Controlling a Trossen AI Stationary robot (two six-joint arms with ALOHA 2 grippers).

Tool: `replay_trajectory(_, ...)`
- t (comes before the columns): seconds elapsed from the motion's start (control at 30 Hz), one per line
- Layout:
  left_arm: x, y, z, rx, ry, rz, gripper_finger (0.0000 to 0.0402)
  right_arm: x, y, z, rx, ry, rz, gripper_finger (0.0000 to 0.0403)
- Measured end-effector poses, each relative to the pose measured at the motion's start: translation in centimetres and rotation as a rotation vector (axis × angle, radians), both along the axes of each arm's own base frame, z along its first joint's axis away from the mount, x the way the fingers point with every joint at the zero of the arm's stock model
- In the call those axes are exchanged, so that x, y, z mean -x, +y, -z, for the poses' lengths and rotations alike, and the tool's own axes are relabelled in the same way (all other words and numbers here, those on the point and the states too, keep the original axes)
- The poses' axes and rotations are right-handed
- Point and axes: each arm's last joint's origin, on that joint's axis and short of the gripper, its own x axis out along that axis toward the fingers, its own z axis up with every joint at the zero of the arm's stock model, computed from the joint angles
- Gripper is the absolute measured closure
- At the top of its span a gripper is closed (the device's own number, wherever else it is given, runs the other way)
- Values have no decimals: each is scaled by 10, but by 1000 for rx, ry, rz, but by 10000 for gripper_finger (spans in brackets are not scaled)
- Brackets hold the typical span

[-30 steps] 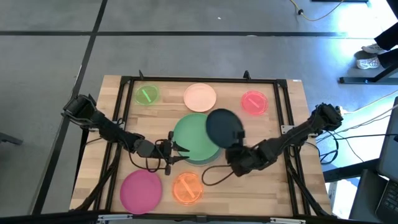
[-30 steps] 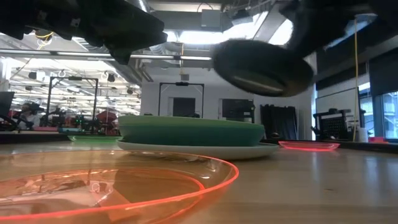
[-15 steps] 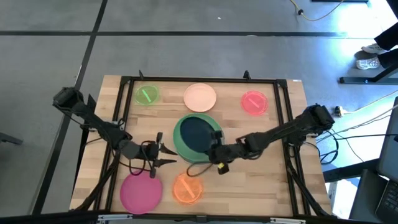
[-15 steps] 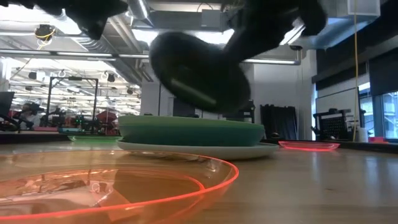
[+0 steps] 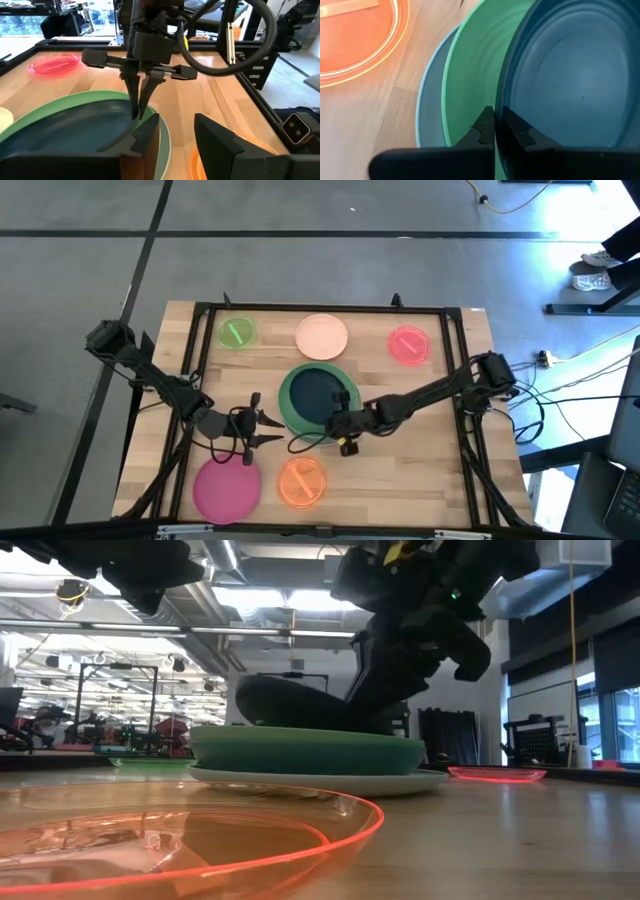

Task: Stack plastic plates
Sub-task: Stack the black plate on top of the light green plate, then stack the pink plate on top of the black plate

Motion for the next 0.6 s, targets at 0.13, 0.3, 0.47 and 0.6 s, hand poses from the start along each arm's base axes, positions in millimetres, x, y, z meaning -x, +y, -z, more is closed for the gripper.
replay_trajectory(0.13,0,0,0,1,-1,0,285,-1,0,5,-24,9,32,386)
replay_trajectory(0.3,0,0,0,1,0,2,285,-1,1,7,-30,16,29,329)
replay_trajectory(0.47,0,-1,0,10,7,39,285,1,1,-2,-35,2,24,286)
replay_trajectory(0.6,-1,1,-1,10,5,40,285,9,7,-25,-59,-45,-23,275)
